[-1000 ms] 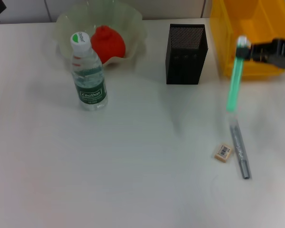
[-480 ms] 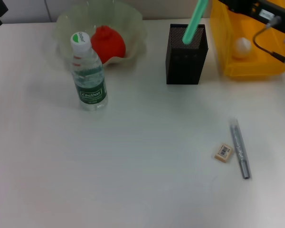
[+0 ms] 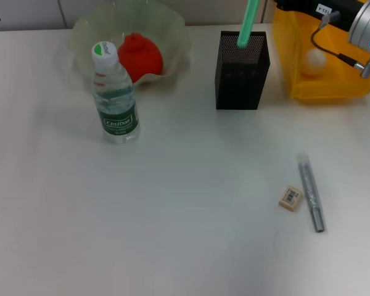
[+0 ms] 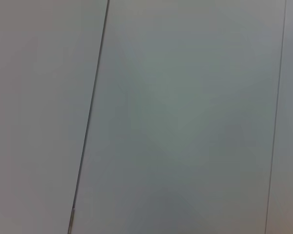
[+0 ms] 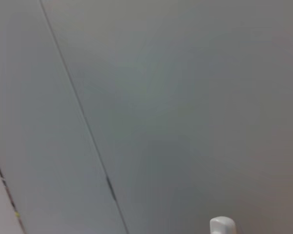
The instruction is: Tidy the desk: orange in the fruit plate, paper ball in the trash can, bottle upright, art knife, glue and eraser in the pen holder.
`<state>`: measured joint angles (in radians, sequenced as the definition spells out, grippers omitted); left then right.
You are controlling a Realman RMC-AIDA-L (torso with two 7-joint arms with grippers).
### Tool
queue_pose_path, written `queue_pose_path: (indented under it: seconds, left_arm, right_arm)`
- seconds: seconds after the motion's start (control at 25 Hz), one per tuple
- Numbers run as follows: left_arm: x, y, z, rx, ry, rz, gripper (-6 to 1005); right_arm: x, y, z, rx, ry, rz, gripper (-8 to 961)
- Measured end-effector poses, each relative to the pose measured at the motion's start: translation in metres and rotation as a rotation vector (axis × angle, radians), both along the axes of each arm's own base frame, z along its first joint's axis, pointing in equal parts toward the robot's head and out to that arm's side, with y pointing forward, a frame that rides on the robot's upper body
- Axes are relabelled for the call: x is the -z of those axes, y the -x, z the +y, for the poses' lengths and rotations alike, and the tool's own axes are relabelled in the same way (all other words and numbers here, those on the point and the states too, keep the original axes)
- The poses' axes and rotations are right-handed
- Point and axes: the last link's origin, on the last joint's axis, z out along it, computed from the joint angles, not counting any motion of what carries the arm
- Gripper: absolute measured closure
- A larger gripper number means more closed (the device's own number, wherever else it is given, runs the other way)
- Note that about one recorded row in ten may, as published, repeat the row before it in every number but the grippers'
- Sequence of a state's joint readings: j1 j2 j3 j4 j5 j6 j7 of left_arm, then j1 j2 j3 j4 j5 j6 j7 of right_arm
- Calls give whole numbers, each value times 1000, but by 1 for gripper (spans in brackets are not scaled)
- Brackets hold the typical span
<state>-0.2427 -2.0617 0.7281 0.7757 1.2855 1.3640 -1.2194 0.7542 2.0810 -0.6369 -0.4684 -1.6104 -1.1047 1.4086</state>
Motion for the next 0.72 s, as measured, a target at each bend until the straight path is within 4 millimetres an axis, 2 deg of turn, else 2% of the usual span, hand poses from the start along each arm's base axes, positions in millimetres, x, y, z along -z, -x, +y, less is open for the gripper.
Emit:
queue_pose_path:
  seconds: [0.28, 0.72]
  left_arm:
    - [2, 1, 0, -5, 2, -11, 286]
    - [7, 4, -4, -13, 14, -29, 290]
  right_arm:
    - [21, 0, 7, 1, -19, -112, 760]
    - [31, -8, 1, 28, 8, -121, 753]
